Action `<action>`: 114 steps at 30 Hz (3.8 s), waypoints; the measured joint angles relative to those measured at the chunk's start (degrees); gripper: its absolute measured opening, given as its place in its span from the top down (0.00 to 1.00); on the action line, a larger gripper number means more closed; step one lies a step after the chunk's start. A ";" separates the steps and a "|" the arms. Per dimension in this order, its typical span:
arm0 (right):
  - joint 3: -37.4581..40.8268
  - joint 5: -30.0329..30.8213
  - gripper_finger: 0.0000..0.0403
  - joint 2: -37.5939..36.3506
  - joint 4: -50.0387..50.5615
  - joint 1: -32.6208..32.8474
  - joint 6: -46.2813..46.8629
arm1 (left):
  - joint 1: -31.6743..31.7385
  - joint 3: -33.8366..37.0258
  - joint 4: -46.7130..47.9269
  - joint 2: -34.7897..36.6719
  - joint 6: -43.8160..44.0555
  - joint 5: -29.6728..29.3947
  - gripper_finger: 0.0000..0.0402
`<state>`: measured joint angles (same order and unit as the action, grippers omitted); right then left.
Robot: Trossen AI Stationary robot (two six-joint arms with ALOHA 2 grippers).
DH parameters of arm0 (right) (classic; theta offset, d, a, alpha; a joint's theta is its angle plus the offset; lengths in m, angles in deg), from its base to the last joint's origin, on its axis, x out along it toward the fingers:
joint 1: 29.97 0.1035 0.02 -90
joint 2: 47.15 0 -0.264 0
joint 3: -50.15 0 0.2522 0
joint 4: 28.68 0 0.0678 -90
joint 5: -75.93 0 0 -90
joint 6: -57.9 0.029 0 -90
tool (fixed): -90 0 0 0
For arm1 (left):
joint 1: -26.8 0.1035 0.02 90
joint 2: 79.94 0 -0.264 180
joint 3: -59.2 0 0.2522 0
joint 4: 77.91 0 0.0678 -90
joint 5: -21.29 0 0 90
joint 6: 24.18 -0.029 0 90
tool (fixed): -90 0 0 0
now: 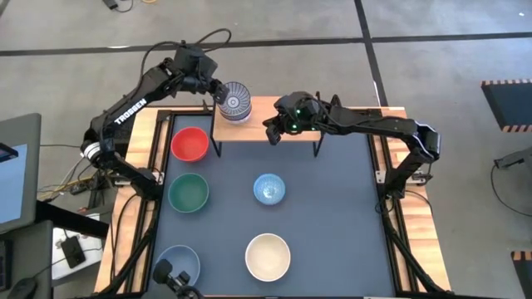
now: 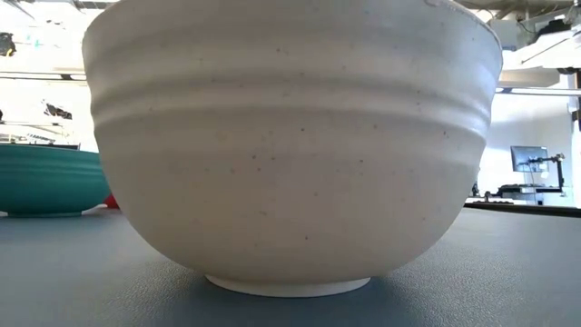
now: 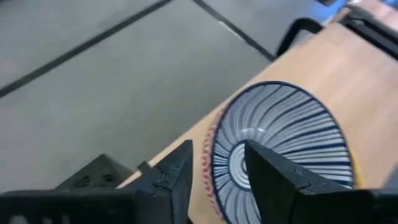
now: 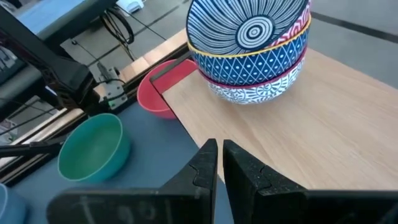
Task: Place and stack bowls onto a shelf
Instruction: Stack the blue patterned white bowl on the top of the yellow patterned bowl on the shelf
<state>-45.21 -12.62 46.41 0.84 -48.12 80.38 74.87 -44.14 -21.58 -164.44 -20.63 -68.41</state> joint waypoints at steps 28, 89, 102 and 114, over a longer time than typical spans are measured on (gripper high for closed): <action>0.00 0.27 0.87 -0.07 1.57 -1.44 -0.48 | 0.98 -0.04 -1.03 -4.79 -1.57 5.44 1.00; 0.11 -2.65 0.54 9.00 16.03 8.33 -3.77 | -5.12 0.00 -0.21 -1.20 2.34 5.14 0.71; 0.02 -3.21 0.54 18.57 18.20 11.71 -2.51 | -14.62 -0.04 -1.77 -0.22 0.80 2.23 0.71; 0.04 -1.26 0.61 14.82 19.37 12.68 -2.42 | -18.18 -0.04 -1.70 0.74 0.66 -1.16 0.71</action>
<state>-45.17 -13.88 61.23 20.21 -35.44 77.95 56.68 -44.18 -23.28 -163.71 -19.97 -69.57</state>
